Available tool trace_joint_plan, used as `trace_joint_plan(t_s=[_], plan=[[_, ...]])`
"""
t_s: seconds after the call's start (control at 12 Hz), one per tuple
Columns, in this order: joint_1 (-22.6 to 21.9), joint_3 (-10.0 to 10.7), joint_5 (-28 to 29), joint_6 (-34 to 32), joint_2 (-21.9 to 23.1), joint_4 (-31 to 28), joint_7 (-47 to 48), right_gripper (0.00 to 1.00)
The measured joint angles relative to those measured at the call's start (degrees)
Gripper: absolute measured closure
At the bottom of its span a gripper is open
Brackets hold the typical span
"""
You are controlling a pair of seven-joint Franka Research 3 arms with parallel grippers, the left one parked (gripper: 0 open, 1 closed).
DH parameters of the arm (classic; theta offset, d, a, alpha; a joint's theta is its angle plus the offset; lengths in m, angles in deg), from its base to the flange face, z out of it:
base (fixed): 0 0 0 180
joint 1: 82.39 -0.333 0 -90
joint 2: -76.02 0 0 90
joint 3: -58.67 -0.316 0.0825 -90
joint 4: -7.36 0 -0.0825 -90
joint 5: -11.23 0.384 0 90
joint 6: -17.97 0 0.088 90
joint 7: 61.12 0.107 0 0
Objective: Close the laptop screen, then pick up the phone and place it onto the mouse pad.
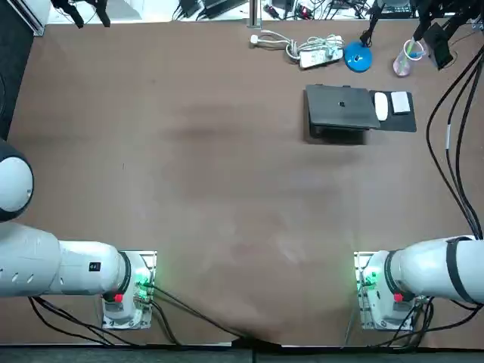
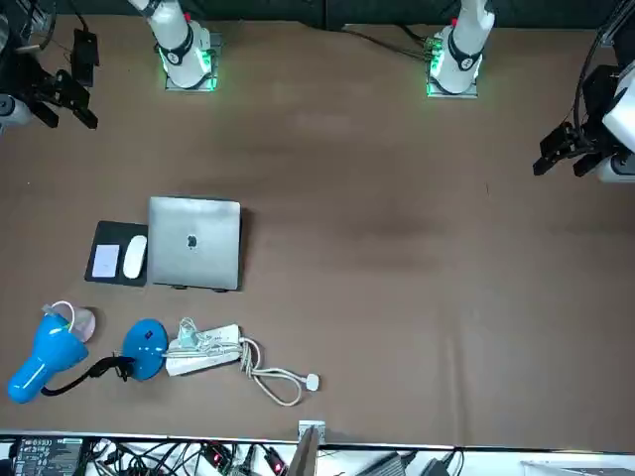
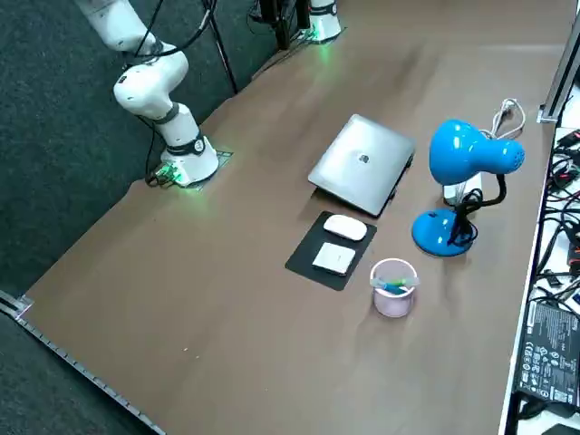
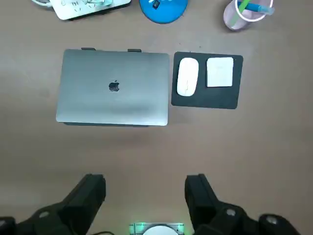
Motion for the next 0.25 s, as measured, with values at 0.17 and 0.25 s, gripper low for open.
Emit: trace_joint_plan(t_s=[0.17, 0.25], plan=[[-0.09, 0.0, 0.0, 0.02, -0.02, -0.01, 0.07, 0.0], [-0.1, 0.0, 0.01, 0.02, -0.02, -0.01, 0.1, 0.0]])
